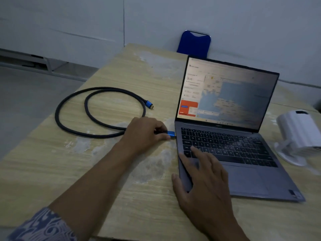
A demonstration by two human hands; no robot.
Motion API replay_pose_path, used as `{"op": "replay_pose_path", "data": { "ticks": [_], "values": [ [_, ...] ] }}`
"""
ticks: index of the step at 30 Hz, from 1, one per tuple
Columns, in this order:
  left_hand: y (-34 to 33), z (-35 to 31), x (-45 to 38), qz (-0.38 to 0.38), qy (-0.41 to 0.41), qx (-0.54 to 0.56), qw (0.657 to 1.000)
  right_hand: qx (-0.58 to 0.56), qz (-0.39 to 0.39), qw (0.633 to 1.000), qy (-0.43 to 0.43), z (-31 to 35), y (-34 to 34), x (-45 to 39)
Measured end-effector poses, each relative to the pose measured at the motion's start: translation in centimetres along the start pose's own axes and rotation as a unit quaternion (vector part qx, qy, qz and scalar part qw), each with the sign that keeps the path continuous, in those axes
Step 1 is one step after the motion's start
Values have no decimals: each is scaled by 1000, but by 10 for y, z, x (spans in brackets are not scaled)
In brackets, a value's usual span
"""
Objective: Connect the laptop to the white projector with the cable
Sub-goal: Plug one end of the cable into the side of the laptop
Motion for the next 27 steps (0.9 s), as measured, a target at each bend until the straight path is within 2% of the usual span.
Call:
{"op": "replay_pose_path", "data": {
  "ticks": [8, 27],
  "values": [
    [-1, -4, 2, -25, -14, 15, 999, -23, 9, 1000, 10, -3, -2, 0],
    [-8, -1, -7, -3, -73, 7, 997, -11, -7, 1000, 13, -8, -8, -2]
  ]
}}
Point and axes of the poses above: each hand's wrist, its own x-axis away from the middle knuckle, its own y-axis out of the back of the hand, z = x × y, the point moved 3 cm from there along -x, towards the middle knuckle, and after that the axes turned 8 degrees about y, right-handed, at the moved point
